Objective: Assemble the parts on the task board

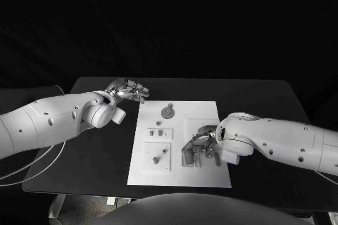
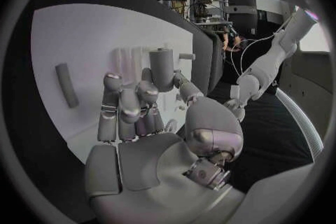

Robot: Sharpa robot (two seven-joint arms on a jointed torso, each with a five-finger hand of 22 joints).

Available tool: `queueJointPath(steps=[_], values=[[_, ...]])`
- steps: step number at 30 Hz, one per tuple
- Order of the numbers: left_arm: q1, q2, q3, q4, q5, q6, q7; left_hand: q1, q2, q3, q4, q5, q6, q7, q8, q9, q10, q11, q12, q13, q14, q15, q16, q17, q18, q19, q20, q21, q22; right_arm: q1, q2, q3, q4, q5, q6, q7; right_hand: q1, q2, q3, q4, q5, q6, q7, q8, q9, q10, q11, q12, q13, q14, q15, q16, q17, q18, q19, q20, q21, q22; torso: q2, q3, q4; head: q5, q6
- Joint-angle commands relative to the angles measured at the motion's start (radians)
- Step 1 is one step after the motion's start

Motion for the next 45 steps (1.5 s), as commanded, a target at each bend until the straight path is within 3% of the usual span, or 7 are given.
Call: queueJointPath(steps=[1, 14, 32, 45], values=[[0.001, 0.0, 0.0, 0.003, 0.005, 0.012, 0.005, -0.008, 0.001, -0.001, 0.005, 0.006, -0.008, 0.0, 0.004, -0.001, 0.005, 0.002, -0.002, -0.001, 0.006, 0.002, -0.005, 0.002, 0.009, 0.004, -0.001, -0.004, 0.001, -0.005, -0.003, 0.0, 0.002, 0.013, 0.025, -0.007, -0.003, 0.008, 0.021, -0.016, 0.002, 0.007, 0.008, 0.003, 0.003, -0.004, 0.0, 0.004, -0.001, -0.002, -0.007, 0.0, 0.001, 0.013, 0.002, 0.003, 0.001, 0.02, 0.0, 0.0006, 0.0002, 0.001, -0.001], [0.001, -0.002, 0.0, 0.004, 0.005, 0.012, 0.004, -0.009, 0.001, -0.001, 0.006, 0.006, -0.008, 0.0, 0.004, -0.002, 0.005, 0.003, -0.002, -0.002, 0.006, 0.002, -0.007, 0.003, 0.009, 0.003, 0.0, -0.005, 0.001, -0.023, 0.002, 0.0, -0.004, -0.021, 0.014, -0.006, -0.025, 0.008, 0.028, -0.005, 0.002, 0.006, 0.008, 0.002, 0.004, -0.005, 0.0, 0.005, -0.001, -0.003, -0.007, 0.001, 0.002, 0.013, 0.0, 0.003, 0.003, 0.02, 0.0, 0.0003, 0.0008, 0.002, -0.002], [0.001, -0.002, 0.0, 0.004, 0.005, 0.01, 0.005, -0.01, 0.001, -0.001, 0.007, 0.006, -0.008, 0.0, 0.005, -0.002, 0.005, 0.003, -0.002, -0.002, 0.006, 0.003, -0.009, 0.006, 0.009, 0.003, 0.0, -0.006, 0.002, -0.027, 0.013, 0.0, -0.013, -0.064, -0.014, -0.002, -0.062, -0.022, 0.047, 0.029, 0.002, 0.0, 0.01, -0.001, 0.006, -0.011, 0.001, 0.005, -0.002, -0.011, -0.008, -0.001, -0.006, 0.013, -0.002, 0.001, 0.004, 0.019, 0.0, 0.0007, 0.0006, 0.002, -0.001], [0.001, -0.003, 0.0, 0.004, 0.005, 0.011, 0.003, -0.01, 0.001, -0.001, 0.008, 0.006, -0.008, 0.0, 0.005, -0.002, 0.005, 0.003, -0.002, -0.002, 0.006, 0.003, -0.01, 0.007, 0.009, 0.003, 0.0, -0.006, 0.002, -0.029, 0.012, 0.0, -0.006, -0.064, -0.031, 0.008, -0.067, -0.021, 0.052, 0.037, 0.002, 0.001, 0.01, 0.0, 0.007, -0.011, 0.001, 0.006, -0.002, -0.01, -0.009, -0.001, -0.006, 0.013, -0.001, 0.0, 0.005, 0.019, 0.0, 0.0006, 0.0003, 0.004, -0.002]])
